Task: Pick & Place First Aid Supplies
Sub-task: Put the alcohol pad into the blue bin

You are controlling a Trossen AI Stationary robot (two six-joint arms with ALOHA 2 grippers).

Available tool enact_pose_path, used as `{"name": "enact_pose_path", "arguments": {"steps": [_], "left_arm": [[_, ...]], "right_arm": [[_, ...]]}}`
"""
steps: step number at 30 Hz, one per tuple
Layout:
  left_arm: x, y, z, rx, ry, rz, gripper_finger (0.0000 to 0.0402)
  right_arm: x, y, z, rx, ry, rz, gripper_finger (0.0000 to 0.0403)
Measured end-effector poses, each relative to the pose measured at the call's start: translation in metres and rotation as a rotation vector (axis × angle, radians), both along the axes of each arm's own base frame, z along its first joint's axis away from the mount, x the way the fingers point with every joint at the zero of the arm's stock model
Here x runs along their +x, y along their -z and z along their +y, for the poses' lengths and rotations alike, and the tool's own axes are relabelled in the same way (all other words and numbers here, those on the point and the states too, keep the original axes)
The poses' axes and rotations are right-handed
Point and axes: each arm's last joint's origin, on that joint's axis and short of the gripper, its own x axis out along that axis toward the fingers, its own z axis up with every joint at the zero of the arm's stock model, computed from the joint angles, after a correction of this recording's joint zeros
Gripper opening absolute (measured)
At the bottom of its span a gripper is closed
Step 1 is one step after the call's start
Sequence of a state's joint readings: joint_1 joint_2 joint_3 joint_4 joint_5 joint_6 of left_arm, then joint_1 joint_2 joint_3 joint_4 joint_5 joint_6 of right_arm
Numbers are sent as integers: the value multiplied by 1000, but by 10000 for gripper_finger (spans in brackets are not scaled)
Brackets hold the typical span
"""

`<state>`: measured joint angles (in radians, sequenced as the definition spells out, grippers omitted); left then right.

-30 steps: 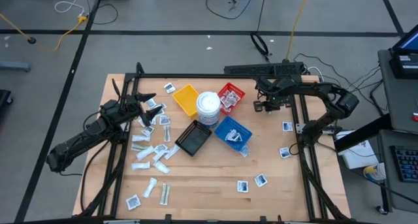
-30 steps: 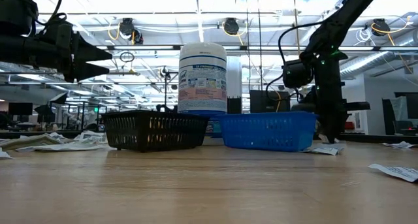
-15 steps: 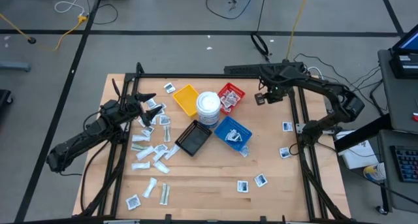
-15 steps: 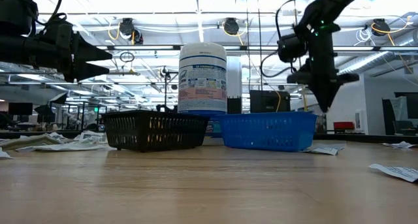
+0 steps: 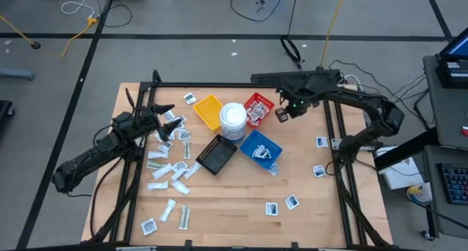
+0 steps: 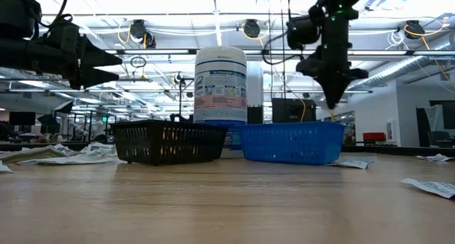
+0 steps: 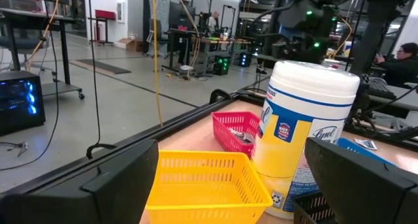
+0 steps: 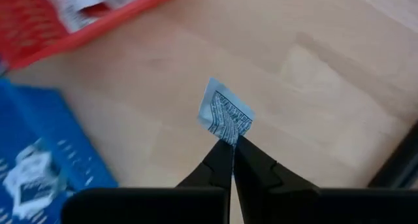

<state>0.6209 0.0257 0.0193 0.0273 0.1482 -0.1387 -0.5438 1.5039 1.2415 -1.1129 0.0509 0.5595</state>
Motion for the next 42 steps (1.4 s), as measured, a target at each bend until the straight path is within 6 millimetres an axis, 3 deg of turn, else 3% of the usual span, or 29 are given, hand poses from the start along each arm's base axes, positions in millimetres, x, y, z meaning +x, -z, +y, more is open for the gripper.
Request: {"name": "enact_pose_path", "arguments": {"steps": [17,25,30,42], "left_arm": [[0,0,0,0,0,1,392],[0,0,0,0,0,0,392],[0,0,0,0,0,0,392],[0,0,0,0,0,0,392]], "right_arm": [[79,6,84,10,-357,11,0],[89,6,126,3,-459,-27,0],[92,12,132,-5,-475,-56,0],[102,61,140,11,-560,38,0]]}}
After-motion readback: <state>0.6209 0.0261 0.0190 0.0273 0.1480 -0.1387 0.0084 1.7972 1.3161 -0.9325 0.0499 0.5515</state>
